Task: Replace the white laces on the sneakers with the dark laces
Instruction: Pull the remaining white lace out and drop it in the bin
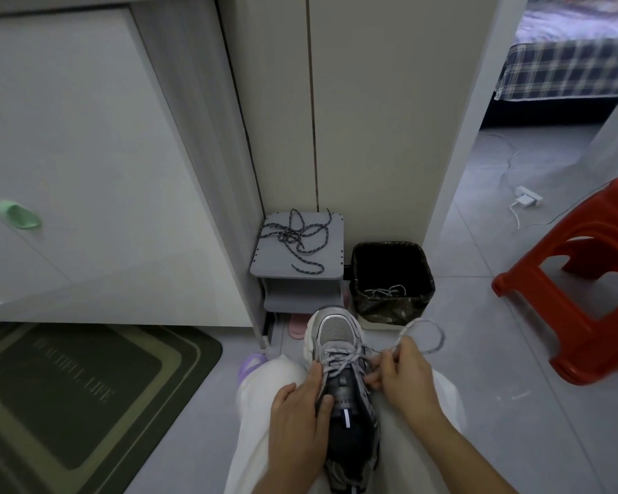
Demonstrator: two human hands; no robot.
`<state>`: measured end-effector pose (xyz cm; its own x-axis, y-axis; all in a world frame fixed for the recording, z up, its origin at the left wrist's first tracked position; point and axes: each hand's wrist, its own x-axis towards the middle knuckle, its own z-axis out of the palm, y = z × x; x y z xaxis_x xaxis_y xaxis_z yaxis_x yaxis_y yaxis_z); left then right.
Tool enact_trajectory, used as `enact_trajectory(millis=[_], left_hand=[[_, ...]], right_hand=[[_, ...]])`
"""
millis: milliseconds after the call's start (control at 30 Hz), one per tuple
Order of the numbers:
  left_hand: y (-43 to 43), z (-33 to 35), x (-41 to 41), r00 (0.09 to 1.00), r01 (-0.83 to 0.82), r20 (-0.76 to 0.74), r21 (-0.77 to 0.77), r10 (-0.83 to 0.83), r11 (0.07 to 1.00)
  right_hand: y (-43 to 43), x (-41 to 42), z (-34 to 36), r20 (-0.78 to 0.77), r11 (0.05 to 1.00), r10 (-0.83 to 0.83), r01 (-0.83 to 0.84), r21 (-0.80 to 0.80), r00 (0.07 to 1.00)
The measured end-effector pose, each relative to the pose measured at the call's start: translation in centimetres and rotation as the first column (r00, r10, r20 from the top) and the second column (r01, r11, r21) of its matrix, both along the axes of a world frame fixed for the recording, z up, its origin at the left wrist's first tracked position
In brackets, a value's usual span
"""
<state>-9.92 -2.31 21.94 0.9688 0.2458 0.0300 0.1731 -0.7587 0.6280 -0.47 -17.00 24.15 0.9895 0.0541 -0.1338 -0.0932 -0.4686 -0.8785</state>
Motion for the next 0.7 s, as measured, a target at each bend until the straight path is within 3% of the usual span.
enact_trajectory(millis=[67, 167, 233, 367, 467, 533, 700], left_hand=[[0.1, 0.1, -0.1, 1.0, -0.002, 0.007, -0.015, 0.002, 1.0], [0.1, 0.1, -0.1, 1.0, 0.009, 0.004, -0.007, -0.008, 1.0], [0.0, 0.3, 0.0, 1.0, 0.006, 0.001, -0.004, -0.006, 1.0], [0.1, 0.6, 0.1, 1.0, 0.017, 0.016, -0.019, -0.016, 1.0], [0.1, 0.8, -0.1, 1.0, 0.016, 0.023, -0.048, -0.015, 0.999], [0.0, 1.3, 0.0, 1.0, 0.021, 0.015, -0.062, -0.02, 0.998], [0.2, 2.0, -0.2, 0.999, 0.044, 0.002, -0.12, -0.044, 0.992]], right_hand=[[-0.2, 0.6, 0.4, -0.046, 0.985, -0.07, 0.076, 0.152, 0.996], [-0.1, 0.4, 0.6, -0.07, 0.984, -0.035, 0.047, 0.169, 0.997], [-0.3, -0.1, 0.5, 0.019, 0.998, 0.068, -0.067, -0.015, 0.998], [-1.1, -2.3, -0.5, 0.196, 0.901, 0.372, -0.301, -0.313, 0.907], [-1.2, -4.1, -2.0, 0.243, 0.785, 0.472, -0.278, -0.554, 0.848], [-1.2, -4.8, -2.6, 0.331, 0.804, 0.428, -0.186, -0.565, 0.841], [-1.0, -4.7, -1.5, 0.387, 0.837, 0.345, -0.094, -0.539, 0.855]])
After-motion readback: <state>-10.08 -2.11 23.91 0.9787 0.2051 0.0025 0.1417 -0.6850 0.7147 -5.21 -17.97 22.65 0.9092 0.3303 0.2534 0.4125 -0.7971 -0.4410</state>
